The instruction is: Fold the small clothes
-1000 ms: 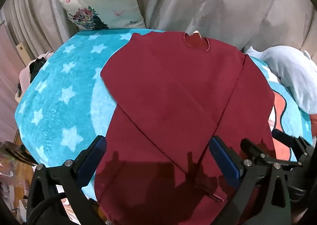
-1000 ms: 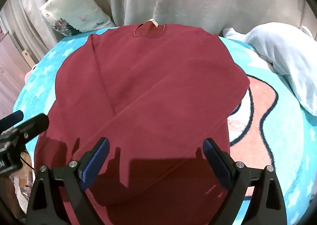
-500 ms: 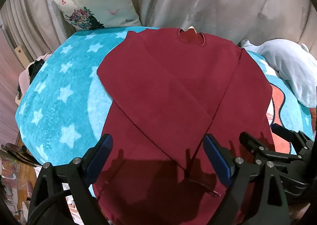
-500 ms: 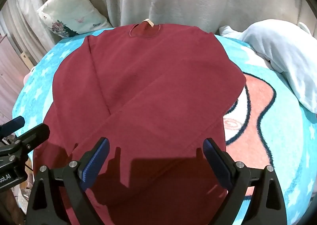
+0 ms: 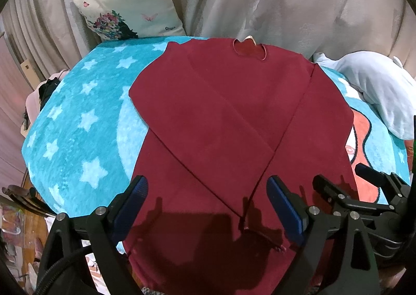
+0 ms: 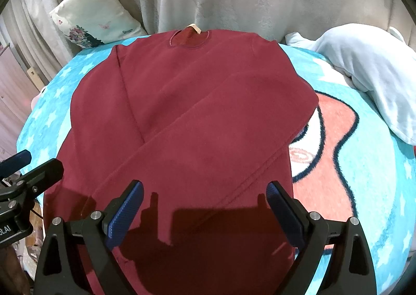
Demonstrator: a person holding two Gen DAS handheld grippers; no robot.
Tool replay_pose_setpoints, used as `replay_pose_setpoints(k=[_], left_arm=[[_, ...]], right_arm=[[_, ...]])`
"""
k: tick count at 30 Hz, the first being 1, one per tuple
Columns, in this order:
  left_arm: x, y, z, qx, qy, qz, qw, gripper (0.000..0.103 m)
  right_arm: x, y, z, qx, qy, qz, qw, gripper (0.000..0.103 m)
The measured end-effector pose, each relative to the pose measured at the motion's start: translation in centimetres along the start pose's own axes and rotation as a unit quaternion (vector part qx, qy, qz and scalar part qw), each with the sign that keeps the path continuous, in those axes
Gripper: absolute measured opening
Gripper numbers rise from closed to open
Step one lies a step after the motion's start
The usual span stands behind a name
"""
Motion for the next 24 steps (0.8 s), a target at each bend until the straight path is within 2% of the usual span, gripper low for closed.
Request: replay_pose_setpoints(k=[4,7,10,14,18,21,24], left_arm=[[0.3,0.1,0.4,0.005,0.0,0.0,1.0,0.092],[0.7,1.4,0.1,0.027,-0.009,-0.014,0.9995,0.092],[0.7,3.8,0.2,0.065,-0.006,-0.037,0.9972,0.092],[0.1,6.2,1.4,0.11,0.017,-0.043,0.9928,0.092],[0.0,7.2,2.2,0.118,0.024,-0.052,0.9914,0.092],[0.0,7.7,2.3,0.119,0.025,-0.055,0.991,0.092],[-0.1,7.9,2.4,0.12,0.028,-0.06,0.9906,0.092]], right_arm=[[0.2,0.1,0.4,0.002,-0.001,-0.001,1.0,0.097],[0.4,0.4,0.8,0.004,-0.001,-0.012,1.0,0.097],[0.7,1.4,1.2,0.013,-0.003,-0.039,0.999,0.097],[0.4,4.2,2.1,0.041,0.007,-0.101,0.994,0.095],[-0.8,7.0,3.2,0.077,0.029,-0.131,0.988,0.09],[-1.9,8.3,3.8,0.104,0.039,-0.125,0.986,0.088],[-2.8,8.8,4.0,0.131,0.038,-0.098,0.986,0.088]])
Point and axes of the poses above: each gripper's, at about its wrist camera, not at the fingertips, and x roughly against the way its jaws point, y to its left, z to its underside, the point moved 8 cm from there along -x, roughly the way its jaws point, and after that the axes turned 3 degrees about -z, right-handed, at the moved point
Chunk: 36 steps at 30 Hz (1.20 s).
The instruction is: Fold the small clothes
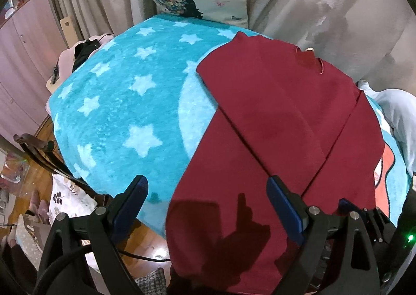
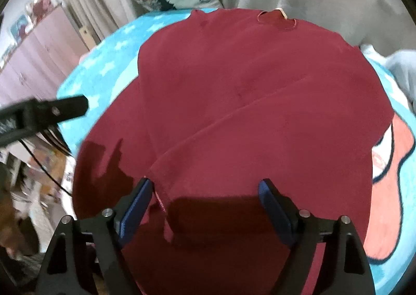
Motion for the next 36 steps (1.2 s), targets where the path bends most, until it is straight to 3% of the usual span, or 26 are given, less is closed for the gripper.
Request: replay_pose_setpoints(k=[4,23,26,30,33,36], left_arm=[[-0.2,-0.1,0.0,-0.002,0.001,0.0,1.0,0.092],[-0.8,-1.7,0.2,-0.021,0.013,0.004,0.9997,0.092],[-0.8,-1.8,0.2,-0.021,0.015,0.005,0.9997,0.092],[-0.9,-2.1,0.3,-0.023,0.016,0.006,0.9996,0.092],[-0.9,-2.5,0.4,-0.026,0.017,0.007,0.9995,0.092],[-0.9,-2.6,0.5,-0.026,0.018,0.008,0.9995,0.092]], right_arm=[[-0.3,0.2,0.2,0.024,0.001,0.024,0.999,0.088],[0.0,0.0,0.2,0.024,-0.003,0.029,0.999,0.084],[0.5,0.0,0.1,0.029,-0.012,0.032,0.999,0.074],[0.9,0.9,0.0,0.045,-0.015,0.002,0.999,0.031],[1.1,1.7,0.2,0.072,-0.016,0.009,0.997,0.022],[1.5,1.5,0.2,0.064,-0.02,-0.001,0.998,0.02]])
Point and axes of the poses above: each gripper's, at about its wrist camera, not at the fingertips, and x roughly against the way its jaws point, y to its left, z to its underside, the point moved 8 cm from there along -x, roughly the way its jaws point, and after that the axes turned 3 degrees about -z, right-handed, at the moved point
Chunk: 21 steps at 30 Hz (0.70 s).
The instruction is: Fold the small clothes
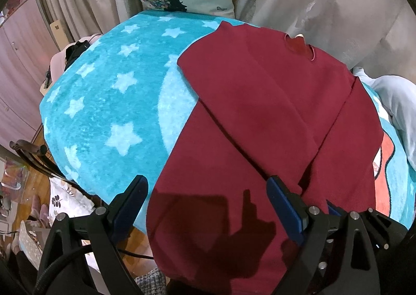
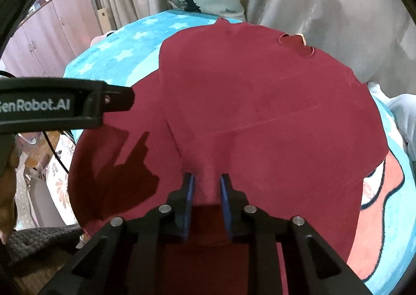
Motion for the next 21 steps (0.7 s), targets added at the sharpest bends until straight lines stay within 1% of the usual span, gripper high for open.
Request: replay_pose_setpoints(k=[2,5,6,7,9,11,12,14,15,16,17,18,19,20,21], left_arm=[[0.0,0.0,0.0,0.002,0.0,0.0,1.0,0.092],[0.1,-0.1,-0.2,0.009,-0.001,0.001,1.0,0.092],[0.2,-0.1,-0.2,0.011,-0.002,0.002,0.9999,0.092],[0.2,-0.3,-0.3,0.012,-0.004,0.003,0.9999,0.092],[0.3,-0.6,-0.3,0.011,-0.005,0.007,0.9999,0.092],[0.3,-1.2,-0.2,0.005,-0.006,0.011,0.9999,0.092],[0.3,-1.4,-0.2,0.002,-0.006,0.012,0.9999,0.092],[0.3,-1.7,-0.2,0.0,-0.007,0.013,0.9999,0.092],[0.3,-1.6,-0.2,0.002,-0.007,0.012,0.9999,0.092],[0.2,-1.7,-0.2,0.002,-0.006,0.012,0.9999,0.092],[0.1,-1.7,-0.1,0.004,-0.003,0.013,0.9999,0.092],[-0.1,-1.8,0.0,0.005,0.002,0.014,0.9999,0.092],[-0.4,-1.9,0.0,0.005,0.007,0.016,0.9998,0.092],[-0.7,-2.0,0.1,0.005,0.011,0.02,0.9997,0.092],[-0.9,-2.2,0.2,0.003,0.014,0.026,0.9996,0.092]], right_arm=[[0.3,-0.4,-0.1,-0.017,-0.001,-0.015,1.0,0.019],[1.4,-1.6,-0.6,-0.063,-0.01,-0.057,0.996,0.017],[1.9,-2.3,-0.7,-0.085,-0.015,-0.072,0.994,0.013],[2.6,-3.3,-0.8,-0.113,-0.021,-0.089,0.989,0.011],[4.1,-6.0,-0.7,-0.169,-0.042,-0.106,0.979,0.011],[5.9,-10.2,-0.3,-0.23,-0.07,-0.094,0.966,0.01],[6.8,-12.2,0.2,-0.255,-0.081,-0.077,0.96,0.01],[8.9,-17.4,1.9,-0.303,-0.099,0.0,0.948,0.01],[9.9,-19.9,3.1,-0.323,-0.101,0.054,0.939,0.01],[11.2,-22.5,4.5,-0.339,-0.1,0.121,0.927,0.01],[12.2,-24.3,5.7,-0.35,-0.097,0.177,0.915,0.01],[13.3,-25.8,6.9,-0.364,-0.096,0.22,0.9,0.01],[14.2,-27.0,8.1,-0.384,-0.095,0.247,0.885,0.014],[14.8,-27.6,8.8,-0.4,-0.094,0.261,0.873,0.014],[15.1,-27.9,9.4,-0.414,-0.096,0.263,0.866,0.016]])
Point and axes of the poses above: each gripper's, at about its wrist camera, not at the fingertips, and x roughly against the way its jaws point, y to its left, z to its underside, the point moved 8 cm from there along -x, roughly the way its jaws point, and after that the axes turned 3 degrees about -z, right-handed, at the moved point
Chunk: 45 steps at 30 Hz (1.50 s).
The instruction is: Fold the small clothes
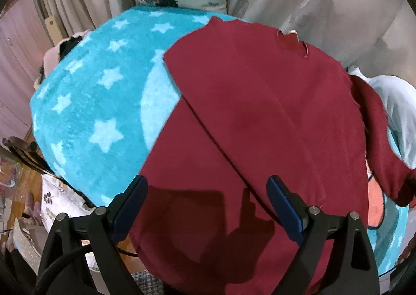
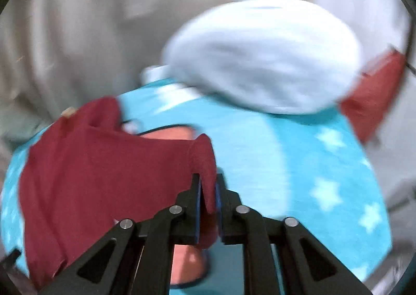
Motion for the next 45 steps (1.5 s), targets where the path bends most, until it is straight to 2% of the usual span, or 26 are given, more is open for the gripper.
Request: replay_pose_setpoints(k=[3,4,8,13,14,15,17,19,21,23,25,28,30,31,32,33,34,35,37,39,40,42,44,45], left_arm=[[-0.6,-1.4,0.2,-0.02,0.004,0.021,0.9996,0.092],[-0.7,-2.2,0.4,-0.036,0.004,0.03,0.9989,0.092],[-0.5,-5.7,1.2,-0.102,-0.009,0.065,0.9926,0.092],[-0.7,-9.6,2.6,-0.184,-0.033,0.089,0.9783,0.092],[-1.1,-9.8,2.7,-0.195,-0.031,0.082,0.9768,0.088],[-1.6,-10.1,3.0,-0.207,-0.025,0.075,0.9752,0.074],[-2.2,-10.4,3.7,-0.219,-0.01,0.076,0.9726,0.061],[-2.4,-9.9,3.5,-0.218,-0.016,0.067,0.9735,0.047],[-2.8,-9.3,3.5,-0.22,-0.016,0.05,0.974,0.013],[-2.8,-8.0,2.6,-0.196,-0.017,0.041,0.9796,0.0],[-2.2,-5.5,1.1,-0.142,-0.022,0.044,0.9887,0.0],[-1.0,-0.2,-1.5,-0.053,-0.039,0.031,0.9974,0.0],[-0.4,3.5,-2.8,-0.001,-0.05,0.015,0.9986,0.0],[-0.1,5.5,-3.4,0.022,-0.055,0.004,0.9982,0.0],[0.2,7.4,-3.8,0.04,-0.058,-0.007,0.9975,0.0],[0.4,8.8,-3.9,0.052,-0.059,-0.016,0.9968,0.001],[0.7,10.5,-3.9,0.065,-0.061,-0.032,0.9955,0.001],[0.9,11.5,-3.8,0.074,-0.063,-0.04,0.9945,0.001],[1.3,13.4,-3.8,0.092,-0.065,-0.049,0.9924,0.003],[1.6,14.8,-3.7,0.108,-0.065,-0.053,0.9906,0.018],[1.8,15.4,-3.8,0.113,-0.066,-0.051,0.9901,0.021],[1.8,16.4,-3.7,0.125,-0.066,-0.05,0.9886,0.025],[2.1,17.7,-3.8,0.136,-0.066,-0.052,0.9872,0.025],[2.4,18.5,-3.7,0.141,-0.067,-0.055,0.9861,0.025]], right_arm=[[-0.2,0.6,0.9,-0.01,0.014,-0.028,0.999,0.036],[-0.2,1.5,1.2,0.0,0.017,-0.032,0.999,0.04],[-0.2,4.0,2.6,0.031,0.027,-0.049,0.998,0.045],[-0.8,5.9,4.4,0.052,0.049,-0.056,0.996,0.046],[-0.8,6.0,4.6,0.054,0.053,-0.057,0.996,0.046],[-0.9,6.2,5.0,0.057,0.058,-0.057,0.995,0.046],[-1.0,6.2,5.5,0.059,0.064,-0.059,0.994,0.046],[-1.1,6.3,5.8,0.061,0.067,-0.059,0.994,0.046],[-1.2,6.2,5.9,0.062,0.069,-0.057,0.994,0.046],[-1.3,6.3,6.1,0.062,0.073,-0.057,0.994,0.046],[-1.5,6.5,6.1,0.065,0.075,-0.059,0.993,0.046],[-1.4,7.0,6.0,0.071,0.073,-0.063,0.993,0.046],[-1.3,7.9,5.9,0.071,0.074,-0.087,0.991,0.046],[-1.1,9.0,5.9,0.073,0.079,-0.119,0.987,0.046],[-1.0,10.2,6.1,0.078,0.087,-0.151,0.982,0.046],[-0.9,11.6,6.6,0.083,0.1,-0.187,0.974,0.05],[-0.8,13.5,7.3,0.087,0.121,-0.232,0.961,0.059],[-0.9,15.3,8.3,0.089,0.144,-0.271,0.948,0.061],[-1.4,18.3,10.4,0.095,0.191,-0.319,0.923,0.062],[-2.1,21.0,12.1,0.111,0.219,-0.339,0.908,0.062],[-2.5,22.3,12.9,0.126,0.225,-0.34,0.905,0.062],[-3.0,24.1,13.6,0.154,0.218,-0.329,0.906,0.064],[-2.7,25.8,14.0,0.194,0.205,-0.314,0.907,0.058],[-2.6,26.5,14.4,0.211,0.207,-0.306,0.905,0.028]])
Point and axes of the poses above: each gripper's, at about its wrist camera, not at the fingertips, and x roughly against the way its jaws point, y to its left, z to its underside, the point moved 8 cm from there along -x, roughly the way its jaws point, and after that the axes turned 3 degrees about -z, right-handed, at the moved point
